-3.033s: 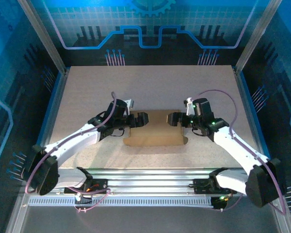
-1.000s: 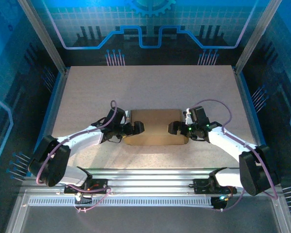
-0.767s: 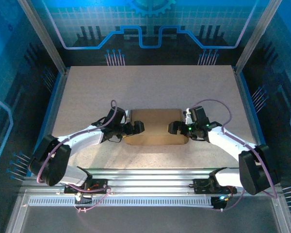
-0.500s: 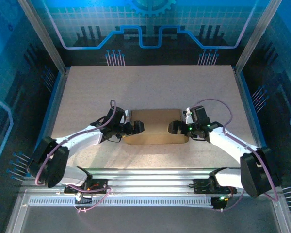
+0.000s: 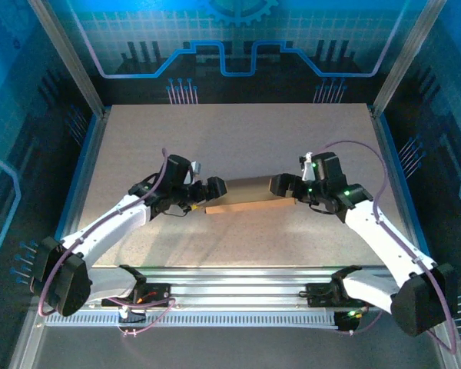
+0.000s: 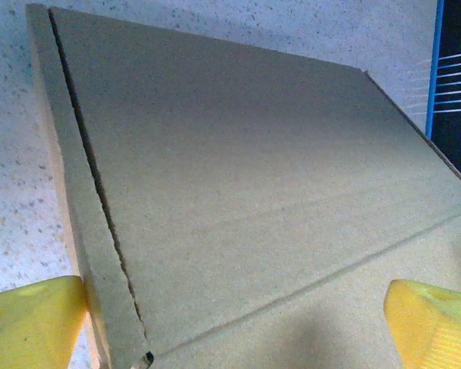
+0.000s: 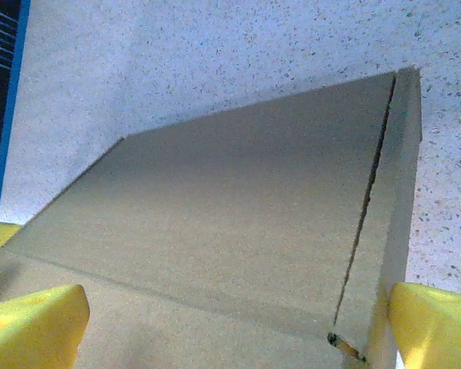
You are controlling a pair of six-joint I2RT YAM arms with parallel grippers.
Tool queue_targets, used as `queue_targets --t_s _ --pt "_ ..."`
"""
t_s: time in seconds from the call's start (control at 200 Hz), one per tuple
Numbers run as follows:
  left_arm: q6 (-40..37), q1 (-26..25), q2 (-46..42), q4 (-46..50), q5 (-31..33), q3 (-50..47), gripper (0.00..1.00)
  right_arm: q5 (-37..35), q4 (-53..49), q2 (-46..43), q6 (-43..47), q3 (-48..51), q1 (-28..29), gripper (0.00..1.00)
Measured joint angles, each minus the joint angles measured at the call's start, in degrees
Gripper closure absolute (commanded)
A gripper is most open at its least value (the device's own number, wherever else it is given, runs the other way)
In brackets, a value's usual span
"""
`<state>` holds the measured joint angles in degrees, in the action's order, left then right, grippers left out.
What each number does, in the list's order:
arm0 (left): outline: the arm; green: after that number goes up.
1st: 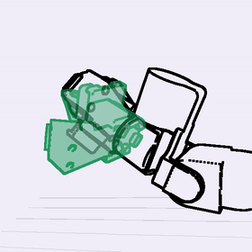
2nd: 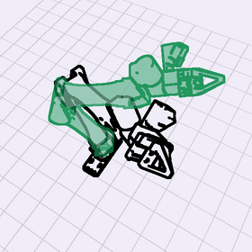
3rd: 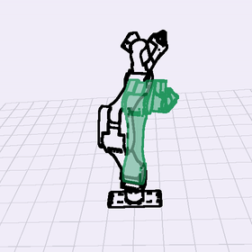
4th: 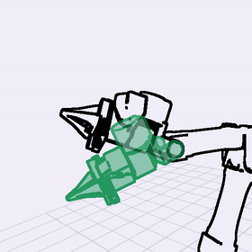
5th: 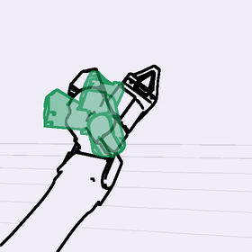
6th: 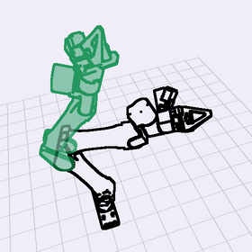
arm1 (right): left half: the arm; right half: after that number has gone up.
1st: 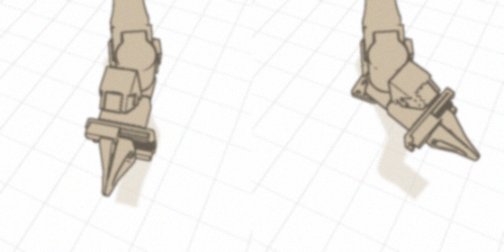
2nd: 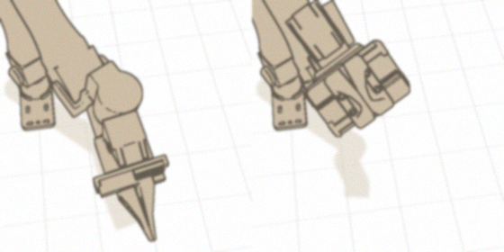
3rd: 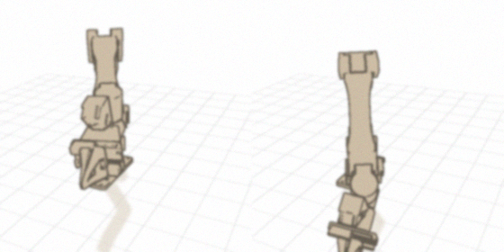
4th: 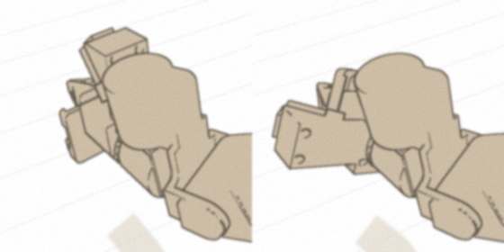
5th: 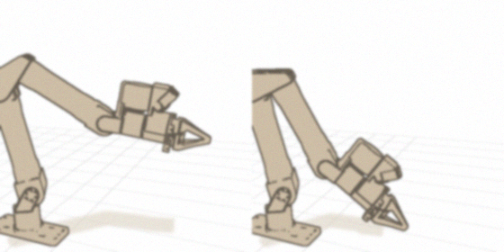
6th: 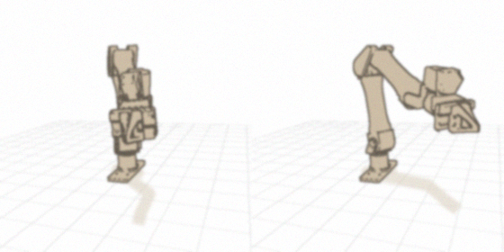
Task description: Fold the paper box
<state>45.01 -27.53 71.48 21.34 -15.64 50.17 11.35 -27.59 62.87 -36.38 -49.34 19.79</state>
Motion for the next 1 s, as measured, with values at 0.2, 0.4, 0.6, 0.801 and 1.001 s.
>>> queue_targets --t_s 0.2,0.4,0.6,0.801,1.001 --pt "4.57 0.00 0.31 7.63 -1.73 5.53 0.05 -1.22 -4.68 -1.38 -3.85 -3.17 0.00 0.11" --pt "6.58 0.28 4.48 14.01 -5.53 10.36 0.09 -2.62 -9.51 -1.38 -6.60 -4.11 0.00 0.17" --pt "6.03 1.05 8.55 17.92 -8.50 13.97 0.12 -4.15 -12.33 -1.38 -8.13 -4.35 0.00 0.21" --pt "5.40 3.13 12.76 20.26 -11.43 17.97 0.12 -4.98 -13.18 -1.20 -9.77 -4.37 0.00 0.20" --pt "3.30 4.24 16.04 22.64 -13.00 22.08 0.05 -4.87 -13.33 -0.07 -11.50 -4.85 0.00 0.14"
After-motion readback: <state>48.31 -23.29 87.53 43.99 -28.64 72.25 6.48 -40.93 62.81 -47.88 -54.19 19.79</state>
